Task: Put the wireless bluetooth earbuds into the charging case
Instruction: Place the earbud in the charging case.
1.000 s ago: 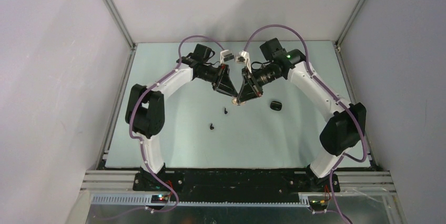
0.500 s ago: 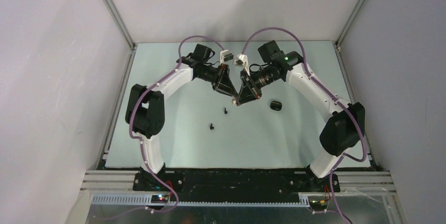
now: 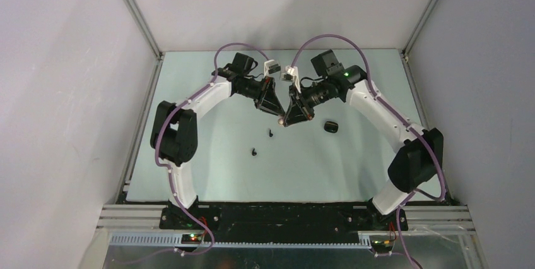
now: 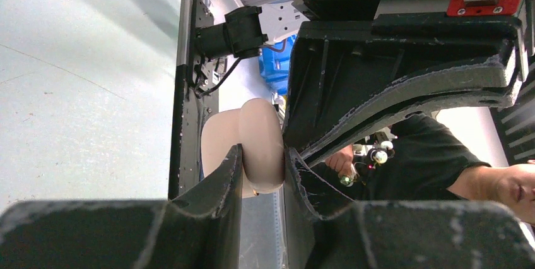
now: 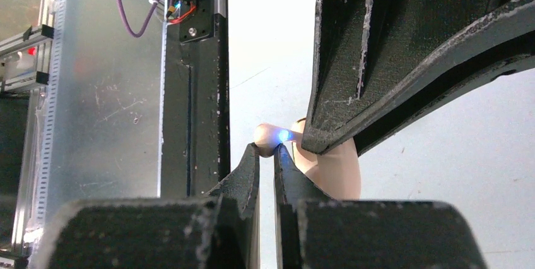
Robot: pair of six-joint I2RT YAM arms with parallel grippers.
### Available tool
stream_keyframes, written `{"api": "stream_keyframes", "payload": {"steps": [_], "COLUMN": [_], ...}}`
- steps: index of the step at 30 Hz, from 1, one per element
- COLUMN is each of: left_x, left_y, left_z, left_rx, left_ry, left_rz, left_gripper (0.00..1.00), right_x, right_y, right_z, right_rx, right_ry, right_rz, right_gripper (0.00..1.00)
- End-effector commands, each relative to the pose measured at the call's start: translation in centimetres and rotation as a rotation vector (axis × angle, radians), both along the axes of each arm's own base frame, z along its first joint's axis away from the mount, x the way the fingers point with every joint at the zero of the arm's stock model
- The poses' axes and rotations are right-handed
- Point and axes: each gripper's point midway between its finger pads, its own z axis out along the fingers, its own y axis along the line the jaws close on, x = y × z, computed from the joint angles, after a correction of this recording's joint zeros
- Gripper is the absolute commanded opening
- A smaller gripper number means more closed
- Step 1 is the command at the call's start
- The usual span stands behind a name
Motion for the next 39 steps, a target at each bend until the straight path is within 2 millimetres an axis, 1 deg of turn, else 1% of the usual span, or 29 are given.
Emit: {"api": "stream_keyframes", "payload": {"steps": [1, 4, 11, 25, 31, 33, 35, 36, 39], "left_x": [-0.1, -0.1, -0.2, -0.2, -0.1, -0.1, -0.1, -0.1, -0.1], "left_y": [0.1, 0.1, 0.0, 0.0, -0.1, -0.1, -0.1, -0.1, -0.1], "left_z": [1.5, 1.5, 1.6, 1.5, 1.5, 1.5, 1.5, 1.5, 1.5], "left_rx": [-0.052, -0.053, -0.053, -0.055, -0.055, -0.055, -0.056, -0.055, -0.057], "left_ry": [-0.004, -0.005, -0.005, 0.003, 0.004, 0.005, 0.004, 0.004, 0.004], "left_rz": [-0.029, -0.029, -0.032, -0.037, -0.037, -0.037, -0.037, -0.037, -0.038], "left_gripper": [0.00, 0.00, 0.00, 0.00, 0.00, 0.00, 0.00, 0.00, 0.00], "right_x": [-0.1, -0.2, -0.1, 0.2, 0.2, 0.3, 0.4, 0.5, 1.0], "right_y": [-0.2, -0.4, 0.2, 0.8, 0.7, 0.4, 0.1, -0.1, -0.6], "right_z": [1.8, 1.5, 0.6, 0.6, 0.2, 0.1, 0.0, -0.2, 0.2], "right_rx": [0.025, 0.013, -0.001, 0.016, -0.001, -0.017, -0.039, -0.056, -0.072], "right_ry": [-0.087, -0.084, -0.062, -0.113, -0.103, -0.103, -0.096, -0.089, -0.099], "right_rz": [-0.003, 0.000, 0.005, 0.003, -0.001, -0.008, -0.018, -0.031, -0.065], "right_gripper": [0.02, 0.02, 0.04, 0.05, 0.06, 0.07, 0.12, 0.15, 0.21]}}
